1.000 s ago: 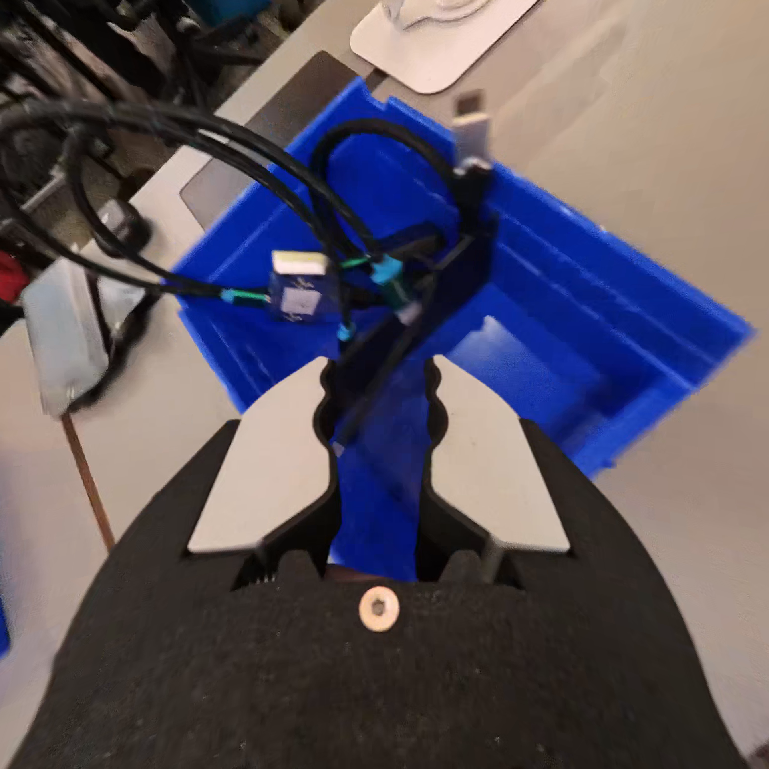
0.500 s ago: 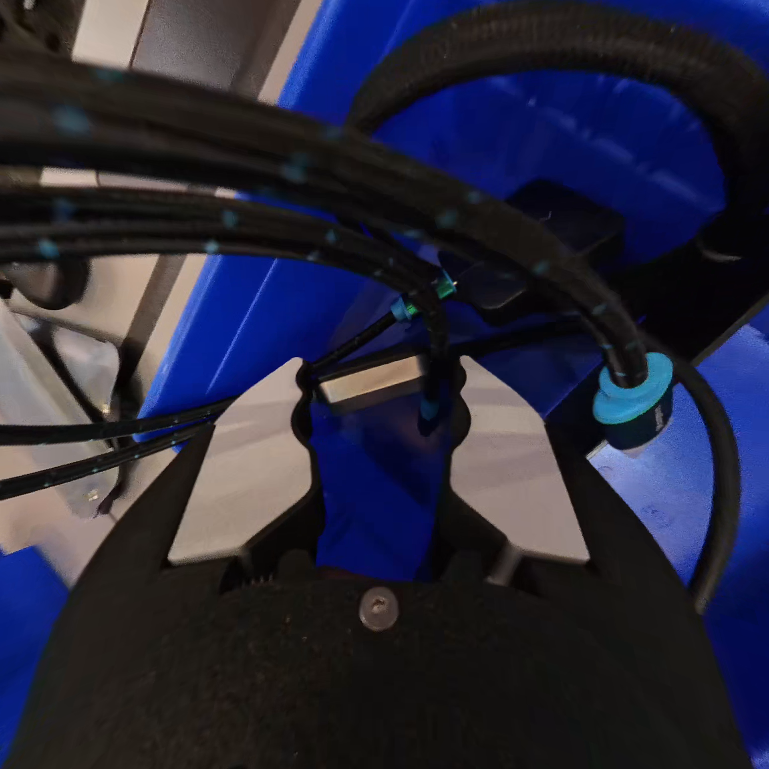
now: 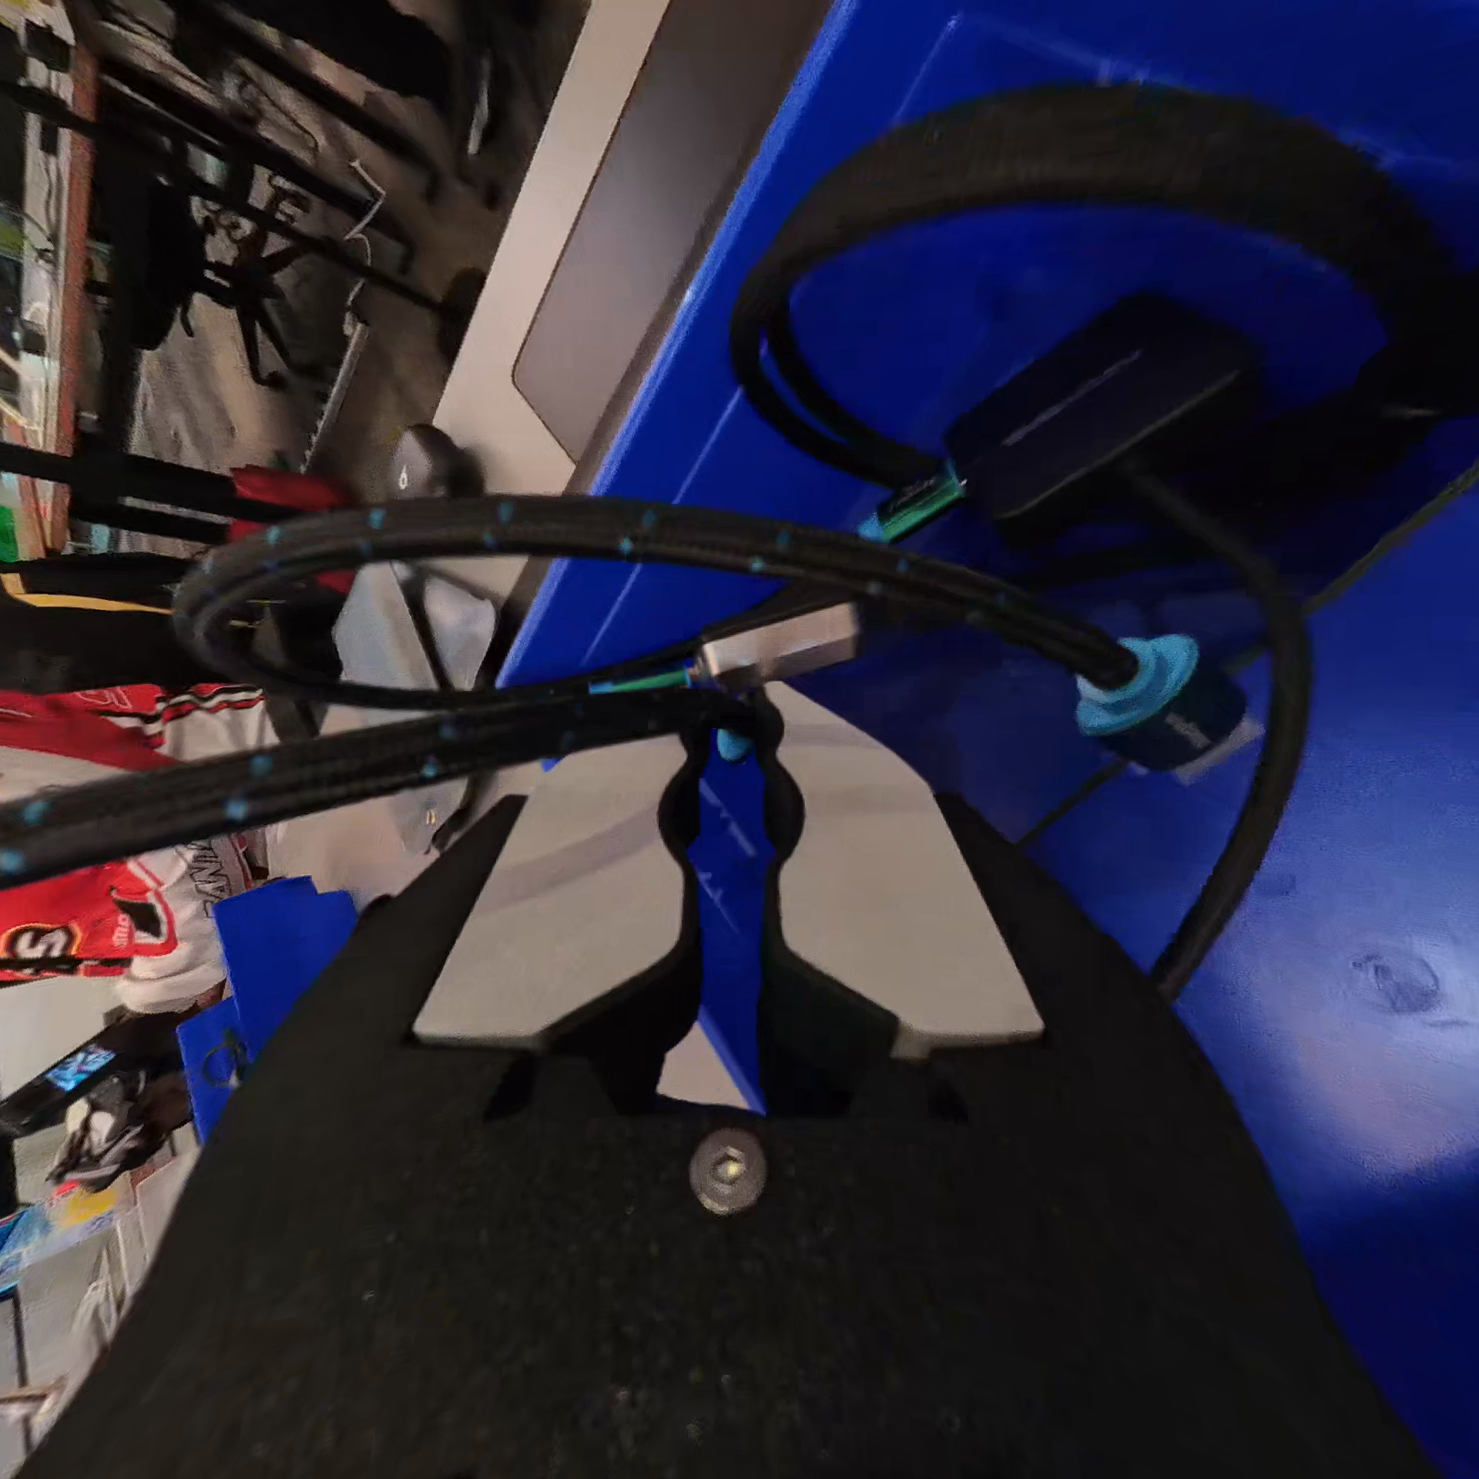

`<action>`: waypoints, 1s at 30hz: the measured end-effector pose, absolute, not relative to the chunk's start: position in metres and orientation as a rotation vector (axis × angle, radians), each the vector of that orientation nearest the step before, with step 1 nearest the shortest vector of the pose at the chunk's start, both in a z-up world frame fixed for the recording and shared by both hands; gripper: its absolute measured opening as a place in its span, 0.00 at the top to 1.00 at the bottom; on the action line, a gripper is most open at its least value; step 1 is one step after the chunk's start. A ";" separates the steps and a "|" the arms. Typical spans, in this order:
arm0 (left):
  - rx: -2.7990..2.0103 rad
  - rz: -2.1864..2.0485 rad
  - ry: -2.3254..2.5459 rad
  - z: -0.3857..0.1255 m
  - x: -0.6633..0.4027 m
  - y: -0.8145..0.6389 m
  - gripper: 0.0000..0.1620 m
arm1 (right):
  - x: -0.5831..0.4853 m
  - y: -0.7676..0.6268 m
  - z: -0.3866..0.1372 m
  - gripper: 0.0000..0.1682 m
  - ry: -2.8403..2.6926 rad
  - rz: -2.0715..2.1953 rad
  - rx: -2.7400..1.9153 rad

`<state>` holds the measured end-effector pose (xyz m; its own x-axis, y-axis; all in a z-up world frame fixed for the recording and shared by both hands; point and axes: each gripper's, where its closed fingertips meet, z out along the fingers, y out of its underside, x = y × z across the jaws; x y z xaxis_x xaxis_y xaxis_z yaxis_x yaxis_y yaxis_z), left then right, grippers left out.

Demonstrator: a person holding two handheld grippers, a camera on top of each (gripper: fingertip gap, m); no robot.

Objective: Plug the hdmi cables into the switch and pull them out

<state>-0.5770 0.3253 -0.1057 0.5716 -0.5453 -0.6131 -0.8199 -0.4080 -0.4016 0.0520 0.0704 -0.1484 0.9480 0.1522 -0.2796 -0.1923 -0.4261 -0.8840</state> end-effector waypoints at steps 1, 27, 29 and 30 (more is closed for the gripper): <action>-2.127 0.485 1.094 -0.109 -0.576 0.320 0.94 | 0.050 0.070 -0.149 0.83 0.024 0.388 -1.977; -2.299 0.509 0.982 -0.146 -0.572 0.352 0.63 | 0.039 0.070 -0.158 0.83 -0.016 0.396 -2.028; -2.244 0.517 0.934 -0.130 -0.576 0.350 0.66 | 0.038 0.070 -0.157 0.83 -0.012 0.406 -2.022; -2.219 0.565 0.939 -0.122 -0.581 0.347 0.65 | 0.037 0.070 -0.156 0.83 -0.011 0.413 -2.018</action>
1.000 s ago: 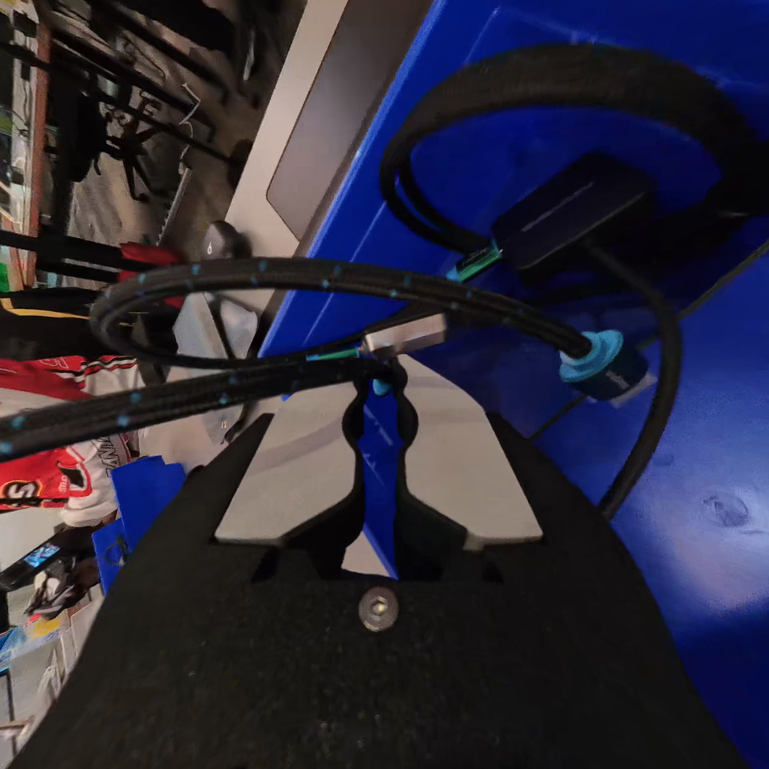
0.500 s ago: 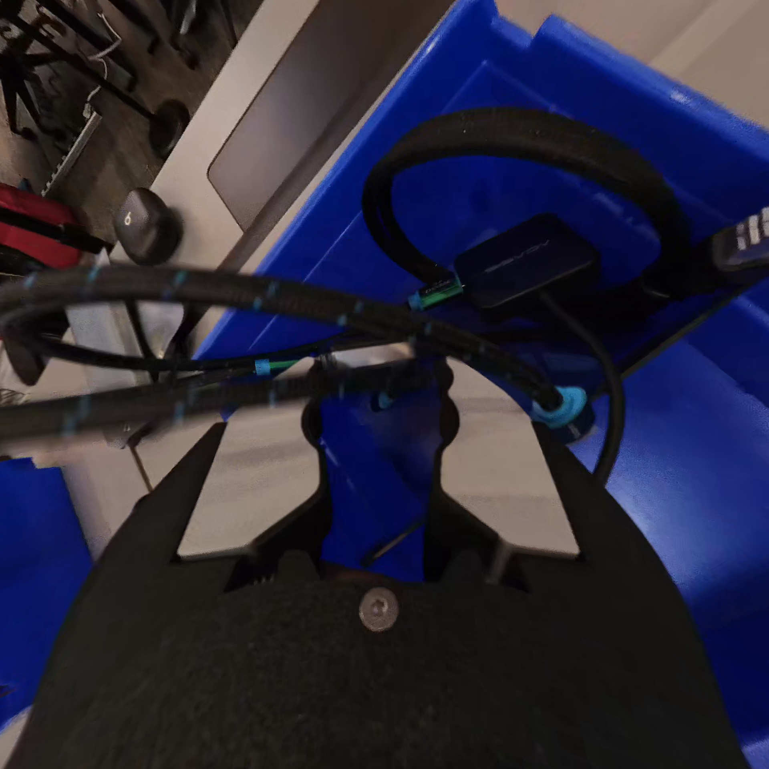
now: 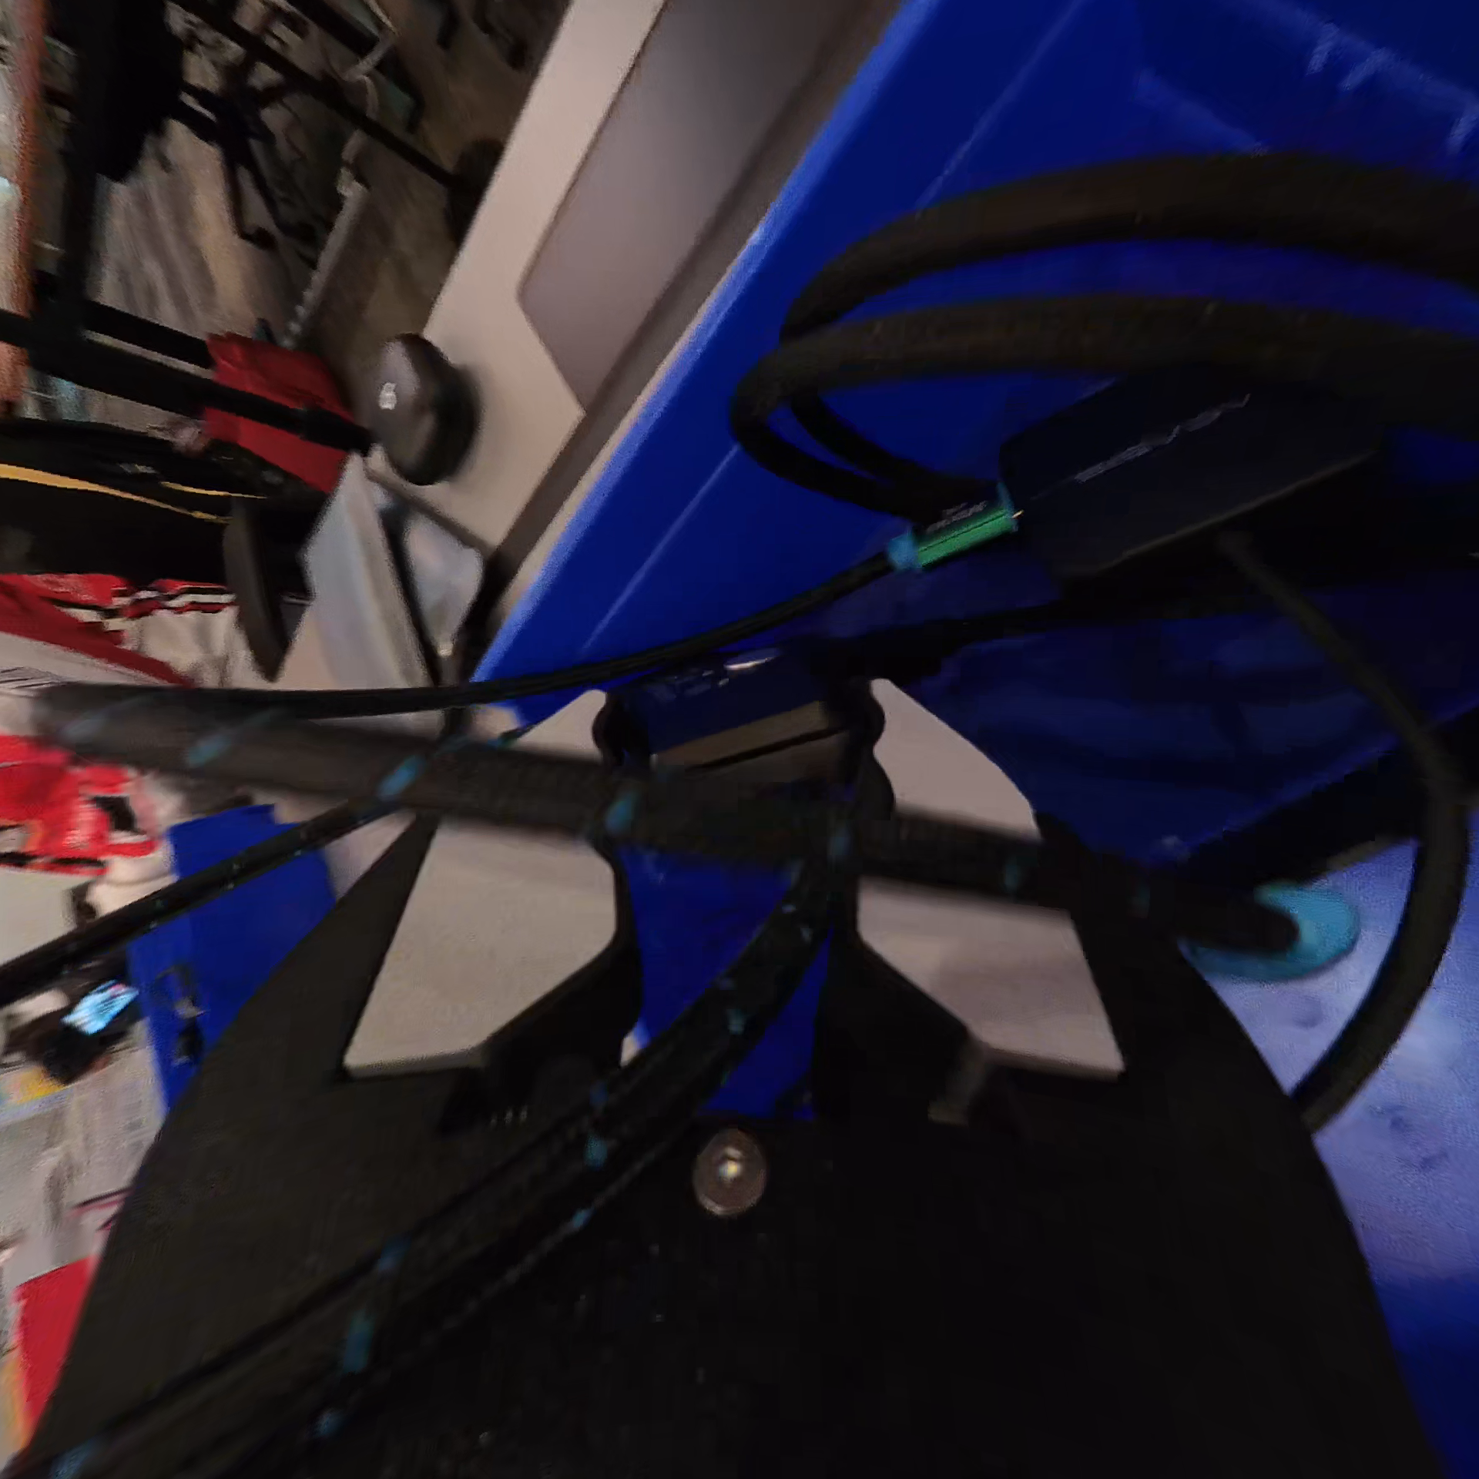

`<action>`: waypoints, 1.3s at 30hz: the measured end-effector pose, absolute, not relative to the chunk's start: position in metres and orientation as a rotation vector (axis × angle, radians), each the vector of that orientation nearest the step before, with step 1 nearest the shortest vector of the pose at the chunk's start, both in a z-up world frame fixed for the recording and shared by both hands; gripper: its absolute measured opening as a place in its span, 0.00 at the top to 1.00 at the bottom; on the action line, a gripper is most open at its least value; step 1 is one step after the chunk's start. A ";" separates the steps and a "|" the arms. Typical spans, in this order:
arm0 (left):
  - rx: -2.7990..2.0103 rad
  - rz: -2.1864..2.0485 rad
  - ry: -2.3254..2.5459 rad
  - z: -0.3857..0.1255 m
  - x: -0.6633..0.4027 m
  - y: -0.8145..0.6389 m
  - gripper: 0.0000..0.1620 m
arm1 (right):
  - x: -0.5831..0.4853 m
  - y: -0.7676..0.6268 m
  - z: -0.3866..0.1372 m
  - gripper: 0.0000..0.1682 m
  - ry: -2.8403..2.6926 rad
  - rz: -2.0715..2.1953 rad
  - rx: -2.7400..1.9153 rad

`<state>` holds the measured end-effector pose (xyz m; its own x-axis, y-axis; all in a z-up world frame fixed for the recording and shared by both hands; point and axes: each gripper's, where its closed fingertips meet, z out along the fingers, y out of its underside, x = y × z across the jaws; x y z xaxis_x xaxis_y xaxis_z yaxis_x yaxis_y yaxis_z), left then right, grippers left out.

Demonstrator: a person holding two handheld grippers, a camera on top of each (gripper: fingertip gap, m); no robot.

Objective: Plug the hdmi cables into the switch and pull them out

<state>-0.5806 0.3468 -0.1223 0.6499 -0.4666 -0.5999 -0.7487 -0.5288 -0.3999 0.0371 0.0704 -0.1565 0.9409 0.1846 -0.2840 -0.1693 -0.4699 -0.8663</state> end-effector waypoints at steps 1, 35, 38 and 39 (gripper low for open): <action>-2.198 0.604 0.952 -0.116 -0.584 0.343 0.66 | 0.036 0.071 -0.156 0.83 -0.013 0.418 -2.016; -1.496 1.371 0.970 0.062 -0.576 0.342 0.67 | -0.103 0.063 -0.093 0.83 -0.343 0.646 -1.841; -1.548 1.371 1.014 0.034 -0.584 0.362 0.67 | -0.102 0.062 -0.102 0.83 -0.329 0.664 -1.865; -1.572 1.352 0.991 0.031 -0.588 0.366 0.67 | -0.102 0.062 -0.105 0.83 -0.328 0.669 -1.874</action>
<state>-0.5877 0.3658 0.0314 0.1143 -0.0515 -0.9921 -0.9304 -0.3557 -0.0887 -0.1019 0.0618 -0.1050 0.8047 0.5154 -0.2946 -0.0834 -0.3932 -0.9156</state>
